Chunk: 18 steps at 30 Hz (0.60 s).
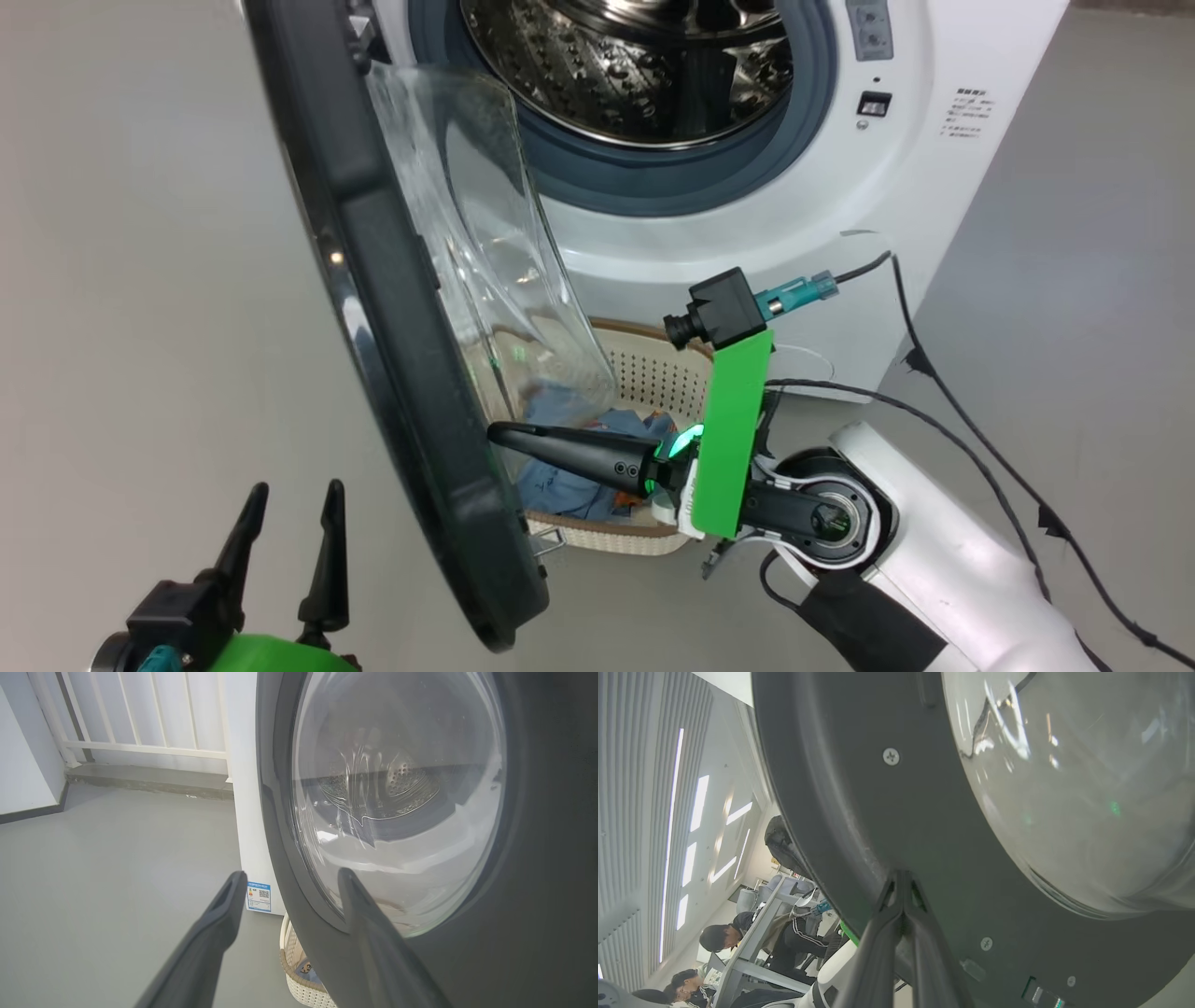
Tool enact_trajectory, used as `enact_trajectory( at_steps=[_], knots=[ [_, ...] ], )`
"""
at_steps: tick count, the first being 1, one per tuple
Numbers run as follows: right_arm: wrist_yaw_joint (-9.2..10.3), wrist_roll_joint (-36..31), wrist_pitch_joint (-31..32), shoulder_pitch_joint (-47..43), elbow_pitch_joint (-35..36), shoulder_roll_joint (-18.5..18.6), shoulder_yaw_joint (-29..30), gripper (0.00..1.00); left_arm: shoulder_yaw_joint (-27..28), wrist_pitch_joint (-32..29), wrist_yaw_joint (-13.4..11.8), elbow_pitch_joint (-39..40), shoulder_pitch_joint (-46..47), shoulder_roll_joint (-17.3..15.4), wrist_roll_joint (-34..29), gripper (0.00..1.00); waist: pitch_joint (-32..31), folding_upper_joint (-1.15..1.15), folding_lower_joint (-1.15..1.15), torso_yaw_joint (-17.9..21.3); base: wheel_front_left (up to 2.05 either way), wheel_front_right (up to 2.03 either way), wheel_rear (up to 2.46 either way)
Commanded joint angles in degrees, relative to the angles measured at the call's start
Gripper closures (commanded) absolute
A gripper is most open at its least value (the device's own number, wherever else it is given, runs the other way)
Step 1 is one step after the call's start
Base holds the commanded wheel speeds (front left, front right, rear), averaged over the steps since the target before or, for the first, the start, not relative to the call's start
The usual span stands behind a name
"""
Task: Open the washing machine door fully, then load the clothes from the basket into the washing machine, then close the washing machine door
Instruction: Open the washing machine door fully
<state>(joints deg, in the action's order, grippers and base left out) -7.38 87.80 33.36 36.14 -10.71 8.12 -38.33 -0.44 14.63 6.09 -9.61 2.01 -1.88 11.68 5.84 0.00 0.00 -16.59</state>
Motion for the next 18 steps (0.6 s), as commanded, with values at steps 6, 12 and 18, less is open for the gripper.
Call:
enact_trajectory(
  at_steps=[6, 12, 18],
  knots=[
    [-0.11, -3.8, -6.1, -2.8, 5.4, 2.8, -1.6, 0.51, 3.8, 0.4, 0.8, 0.1, -0.5, -1.0, -1.6, 0.0, -2.9, 0.0, 0.0, 0.9, 0.0, 0.0, 0.0],
    [-0.11, -8.4, -17.5, -3.9, 8.1, 7.7, -2.7, 0.0, 5.0, 0.4, 1.1, 0.0, -1.0, -1.0, -2.0, 0.0, -3.9, 0.0, 0.0, 1.9, 0.0, 0.0, 0.0],
    [-0.11, -14.3, -31.5, -5.2, 6.6, 14.3, -5.4, 0.0, 6.0, 0.4, 1.2, -0.1, -1.5, -1.0, -2.3, 0.0, -4.9, 0.0, 0.0, 2.8, 0.0, 0.0, 0.0]
  ],
)
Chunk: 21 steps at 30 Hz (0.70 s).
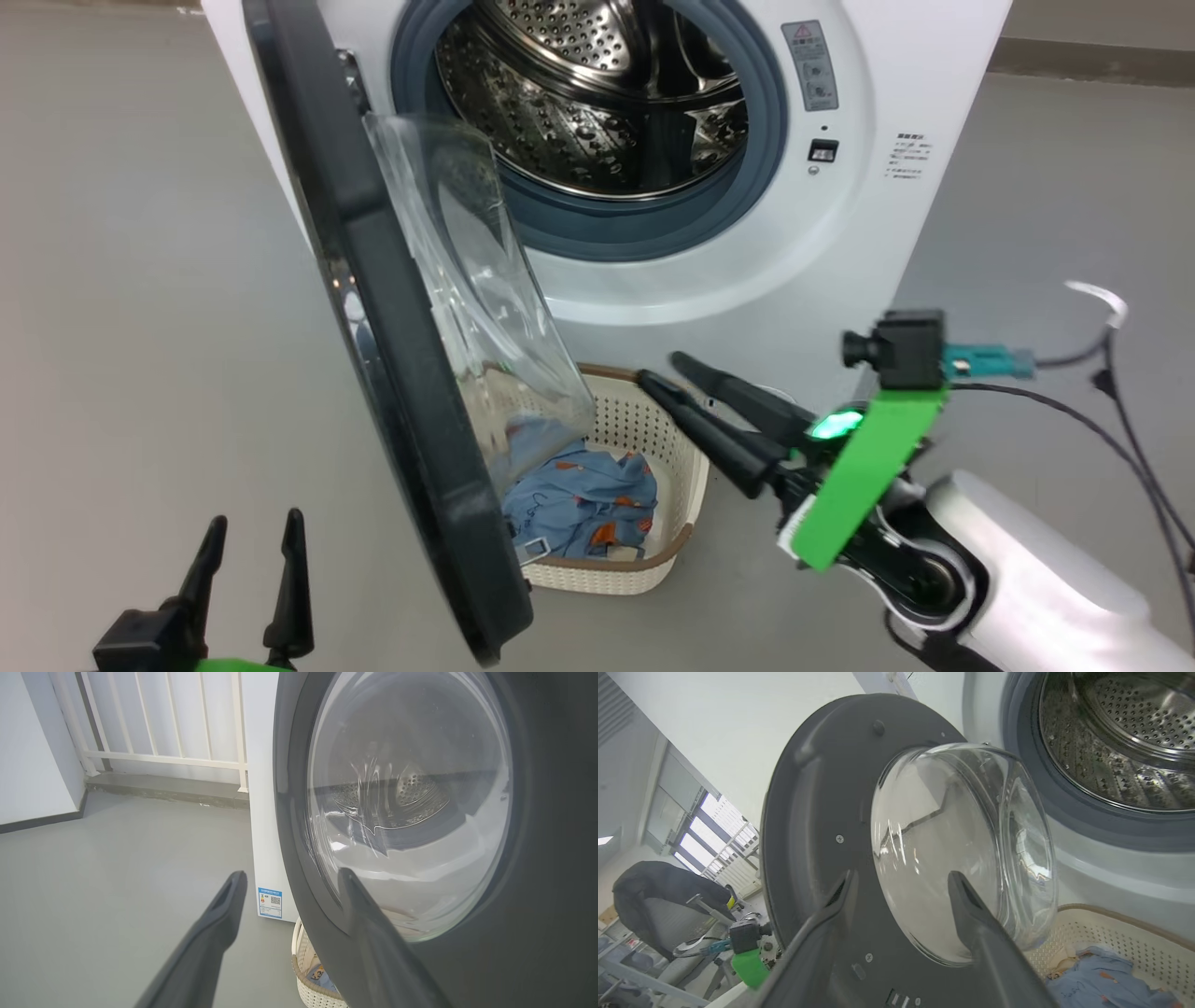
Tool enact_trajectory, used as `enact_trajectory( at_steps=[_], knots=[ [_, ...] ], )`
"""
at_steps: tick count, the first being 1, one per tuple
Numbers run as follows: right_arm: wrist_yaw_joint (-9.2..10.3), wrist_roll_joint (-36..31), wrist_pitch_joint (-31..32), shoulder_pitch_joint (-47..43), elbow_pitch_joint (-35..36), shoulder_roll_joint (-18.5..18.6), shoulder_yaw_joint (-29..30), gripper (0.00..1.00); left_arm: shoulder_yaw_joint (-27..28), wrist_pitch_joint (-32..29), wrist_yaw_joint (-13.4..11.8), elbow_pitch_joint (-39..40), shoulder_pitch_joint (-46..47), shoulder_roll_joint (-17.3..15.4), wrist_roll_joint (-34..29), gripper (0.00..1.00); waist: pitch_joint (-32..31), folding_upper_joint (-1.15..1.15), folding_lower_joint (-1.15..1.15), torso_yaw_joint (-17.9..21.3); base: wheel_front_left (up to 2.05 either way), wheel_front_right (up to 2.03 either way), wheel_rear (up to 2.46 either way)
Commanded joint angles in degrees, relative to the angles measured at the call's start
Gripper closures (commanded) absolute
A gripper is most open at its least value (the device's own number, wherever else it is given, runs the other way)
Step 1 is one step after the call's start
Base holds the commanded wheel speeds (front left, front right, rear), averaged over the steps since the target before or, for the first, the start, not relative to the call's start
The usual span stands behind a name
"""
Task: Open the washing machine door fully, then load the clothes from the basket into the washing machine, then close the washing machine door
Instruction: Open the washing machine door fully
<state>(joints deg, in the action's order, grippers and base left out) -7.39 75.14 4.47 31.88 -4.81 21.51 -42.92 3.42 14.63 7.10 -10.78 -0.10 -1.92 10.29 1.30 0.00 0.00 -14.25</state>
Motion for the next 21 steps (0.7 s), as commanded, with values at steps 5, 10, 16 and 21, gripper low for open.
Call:
enact_trajectory(
  at_steps=[5, 10, 16, 21],
  knots=[
    [-0.1, -8.0, -14.8, -1.5, -2.3, 6.6, -3.7, 0.0, 2.8, 0.4, 0.3, 1.1, 0.2, -1.0, -1.2, 0.0, -1.2, 0.0, 0.0, 1.4, 0.0, 0.0, 0.0],
    [-0.1, -12.6, -19.0, -3.4, -5.0, 9.4, -3.1, 0.0, 3.1, 0.4, 0.3, 1.2, -0.1, -1.0, -1.4, 0.0, -1.7, 0.0, 0.0, 2.1, 0.0, 0.0, 0.0],
    [-0.1, -22.5, -19.4, -9.9, -4.5, 8.3, 8.7, 0.0, 3.5, 0.4, 0.4, 1.5, -0.6, -1.0, -1.4, 0.0, -1.9, 0.0, 0.0, 3.8, 0.0, 0.0, 0.0],
    [-0.1, -31.5, -19.4, -17.8, -2.2, 4.7, 19.3, 0.0, 3.4, 0.4, 0.4, 2.1, -0.1, -1.0, -1.0, 0.0, -1.6, 0.0, 0.0, 4.5, 0.0, 0.0, 0.0]
  ],
)
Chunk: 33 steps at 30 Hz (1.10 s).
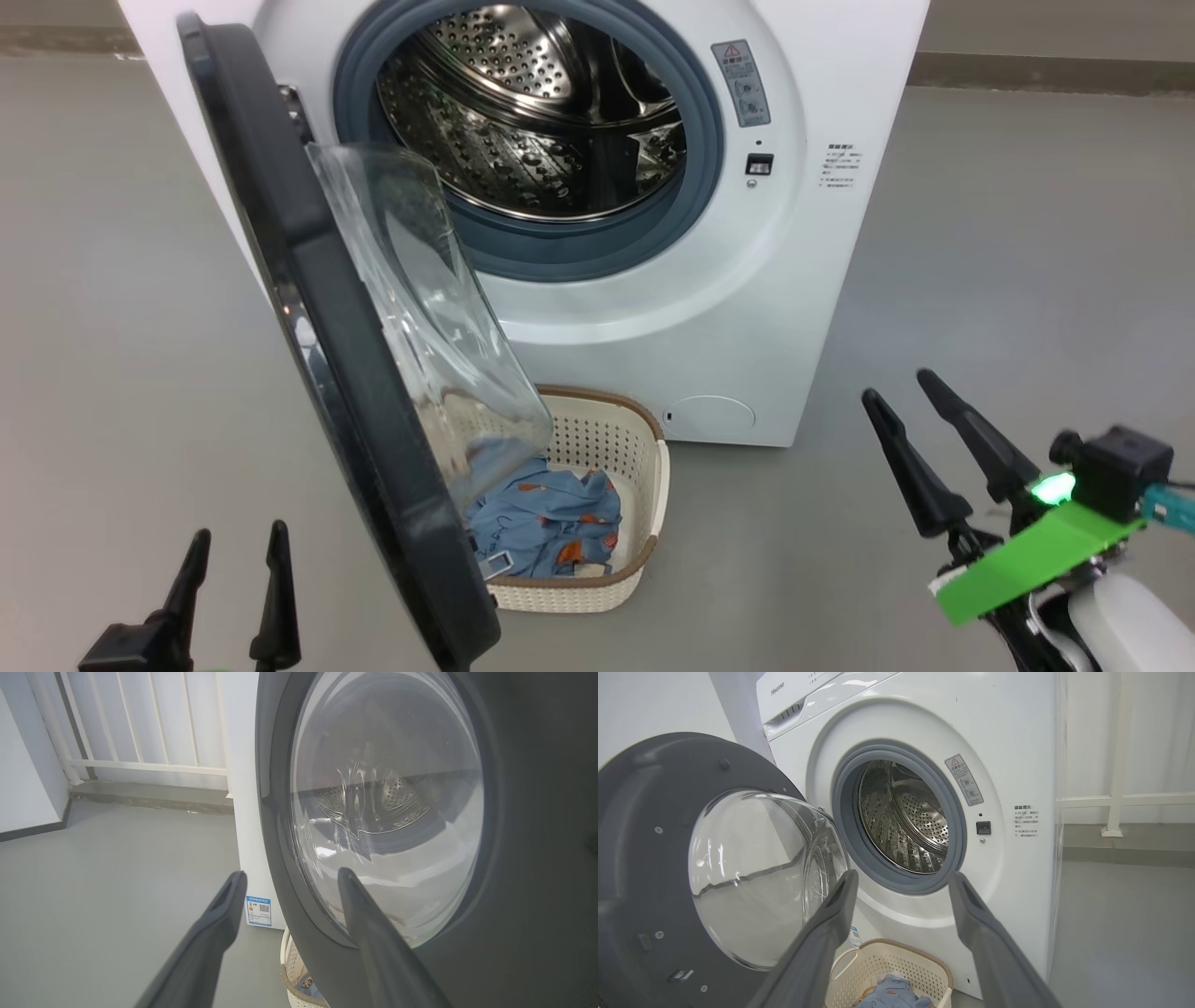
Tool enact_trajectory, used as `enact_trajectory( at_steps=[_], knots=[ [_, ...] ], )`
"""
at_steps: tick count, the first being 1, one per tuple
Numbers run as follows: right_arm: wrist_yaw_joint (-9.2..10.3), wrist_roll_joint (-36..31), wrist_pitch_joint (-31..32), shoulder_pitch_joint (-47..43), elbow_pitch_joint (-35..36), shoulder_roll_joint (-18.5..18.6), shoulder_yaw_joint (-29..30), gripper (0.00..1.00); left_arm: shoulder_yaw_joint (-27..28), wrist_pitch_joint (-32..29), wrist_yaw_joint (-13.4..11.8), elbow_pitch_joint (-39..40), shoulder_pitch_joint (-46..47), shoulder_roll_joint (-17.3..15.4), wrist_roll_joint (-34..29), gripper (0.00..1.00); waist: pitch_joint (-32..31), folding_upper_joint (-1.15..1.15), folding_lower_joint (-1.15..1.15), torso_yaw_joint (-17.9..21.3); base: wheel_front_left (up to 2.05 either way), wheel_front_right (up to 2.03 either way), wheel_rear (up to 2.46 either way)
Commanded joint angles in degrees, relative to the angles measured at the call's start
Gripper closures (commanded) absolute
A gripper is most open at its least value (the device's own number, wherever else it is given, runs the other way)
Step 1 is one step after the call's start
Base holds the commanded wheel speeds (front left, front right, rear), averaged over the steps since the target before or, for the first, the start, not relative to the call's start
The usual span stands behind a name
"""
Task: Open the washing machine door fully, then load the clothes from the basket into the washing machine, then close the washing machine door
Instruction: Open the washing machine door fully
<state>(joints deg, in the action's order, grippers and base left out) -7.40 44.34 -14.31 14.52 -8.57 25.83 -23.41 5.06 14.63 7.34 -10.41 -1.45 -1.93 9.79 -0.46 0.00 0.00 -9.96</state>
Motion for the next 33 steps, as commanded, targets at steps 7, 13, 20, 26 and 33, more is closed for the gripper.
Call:
enact_trajectory(
  at_steps=[7, 13, 20, 26, 33],
  knots=[
    [-0.09, -11.4, -0.7, -8.8, 4.2, -6.3, 11.8, 0.0, 1.7, 0.4, 0.1, 2.3, 1.9, -0.9, -0.6, 0.0, 0.9, 0.0, 0.0, 0.7, 0.0, 0.0, 0.0],
    [-0.09, -17.2, -0.7, -14.0, 5.7, -10.1, 17.5, 0.0, 2.0, 0.4, 0.1, 2.2, 1.8, -0.9, -1.0, 0.0, 1.4, 0.0, 0.0, 1.1, 0.0, 0.0, 0.0],
    [-0.09, -23.2, -0.7, -17.1, 5.7, -12.9, 21.1, 0.0, 2.1, 0.4, 0.1, 2.3, 1.2, -0.9, -1.1, 0.0, 1.4, 0.0, 0.0, 1.6, 0.0, 0.0, 0.0],
    [-0.09, -27.7, -0.7, -19.9, 6.0, -16.9, 26.1, 0.0, 2.1, 0.4, 0.1, 2.2, 0.5, -0.9, -1.1, 0.0, 1.3, 0.0, 0.0, 1.7, 0.0, 0.0, 0.0],
    [-0.09, -31.0, -0.7, -22.0, 5.1, -19.9, 29.6, 0.0, 2.5, 0.4, 0.1, 2.2, -0.1, -0.9, -1.1, 0.0, 1.4, 0.0, 0.0, 2.0, 0.0, 0.0, 0.0]
  ],
)
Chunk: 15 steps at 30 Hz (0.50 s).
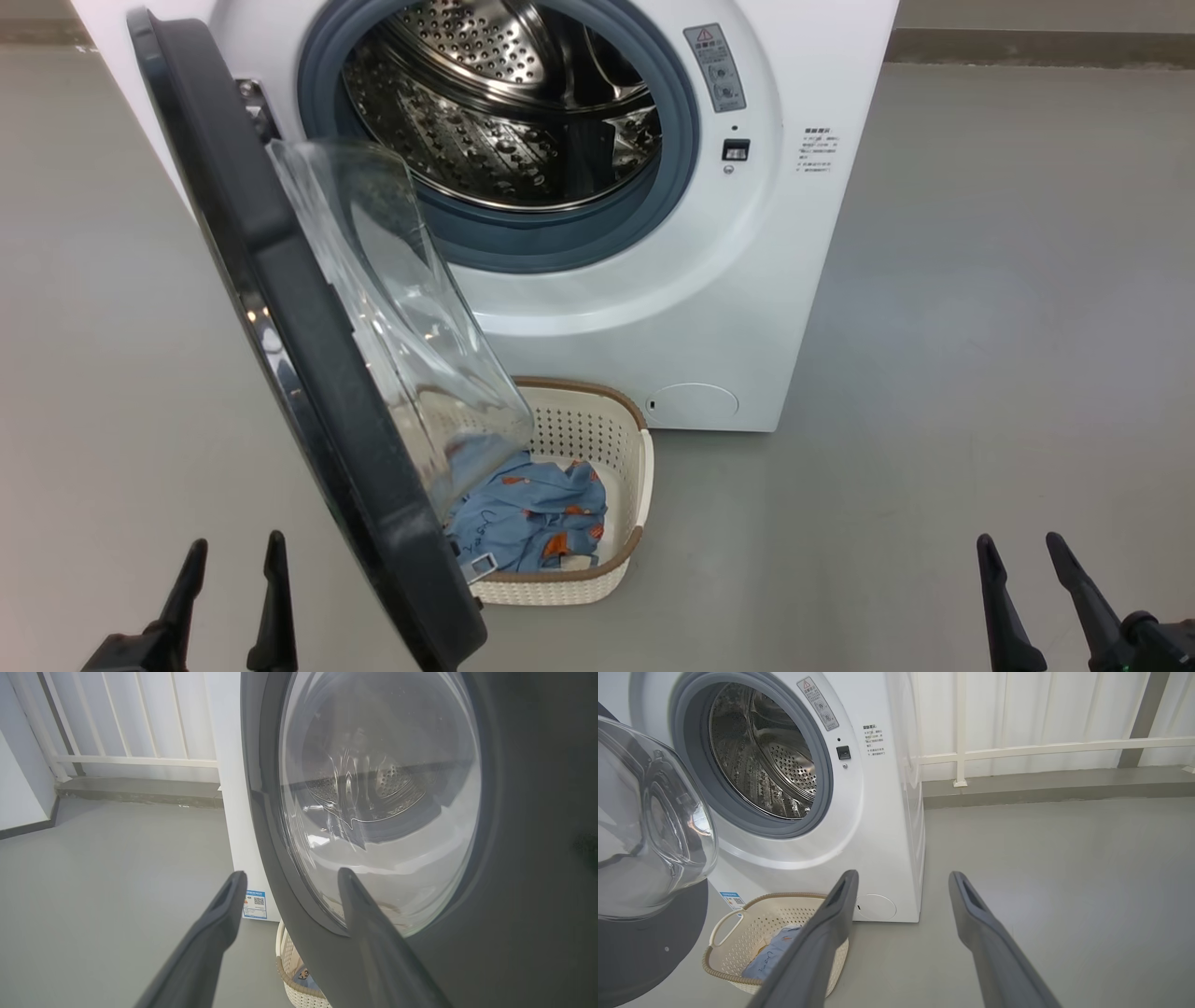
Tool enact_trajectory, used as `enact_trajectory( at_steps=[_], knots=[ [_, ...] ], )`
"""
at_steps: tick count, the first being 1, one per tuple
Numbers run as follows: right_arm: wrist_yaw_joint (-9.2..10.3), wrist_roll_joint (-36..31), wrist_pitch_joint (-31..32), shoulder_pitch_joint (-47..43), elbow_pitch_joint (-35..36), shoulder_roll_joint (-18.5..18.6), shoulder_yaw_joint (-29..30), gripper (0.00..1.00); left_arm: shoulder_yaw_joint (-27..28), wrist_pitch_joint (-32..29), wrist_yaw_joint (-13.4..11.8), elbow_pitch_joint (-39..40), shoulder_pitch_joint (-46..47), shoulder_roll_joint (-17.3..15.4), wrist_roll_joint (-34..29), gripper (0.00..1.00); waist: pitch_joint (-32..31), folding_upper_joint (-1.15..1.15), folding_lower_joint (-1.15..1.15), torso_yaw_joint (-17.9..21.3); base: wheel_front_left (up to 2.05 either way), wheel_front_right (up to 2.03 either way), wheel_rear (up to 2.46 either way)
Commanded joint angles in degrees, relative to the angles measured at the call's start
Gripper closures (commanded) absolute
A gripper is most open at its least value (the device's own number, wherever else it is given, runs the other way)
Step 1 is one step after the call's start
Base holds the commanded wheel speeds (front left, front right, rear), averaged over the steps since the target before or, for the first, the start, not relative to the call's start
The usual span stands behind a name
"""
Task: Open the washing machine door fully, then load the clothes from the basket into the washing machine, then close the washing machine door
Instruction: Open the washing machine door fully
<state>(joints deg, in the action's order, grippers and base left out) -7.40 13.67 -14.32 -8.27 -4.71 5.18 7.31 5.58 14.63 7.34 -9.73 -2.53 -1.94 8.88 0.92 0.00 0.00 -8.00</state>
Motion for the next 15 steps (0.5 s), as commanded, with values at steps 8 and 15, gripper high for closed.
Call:
enact_trajectory(
  at_steps=[8, 15],
  knots=[
    [-0.09, -1.6, -0.7, 0.3, 0.4, 0.1, -0.4, 0.0, 2.3, 0.4, 0.1, 1.5, 0.8, -0.9, 0.1, 0.0, 0.2, 0.0, 0.0, -0.1, 0.0, 0.0, 0.0],
    [-0.09, -1.8, -0.7, 0.4, 0.3, 0.5, -0.3, 0.0, 2.2, 0.4, 0.1, 0.5, 0.8, -0.9, 1.5, 1.0, 0.4, 0.0, 0.0, -0.3, 0.0, 0.0, 0.0]
  ],
)
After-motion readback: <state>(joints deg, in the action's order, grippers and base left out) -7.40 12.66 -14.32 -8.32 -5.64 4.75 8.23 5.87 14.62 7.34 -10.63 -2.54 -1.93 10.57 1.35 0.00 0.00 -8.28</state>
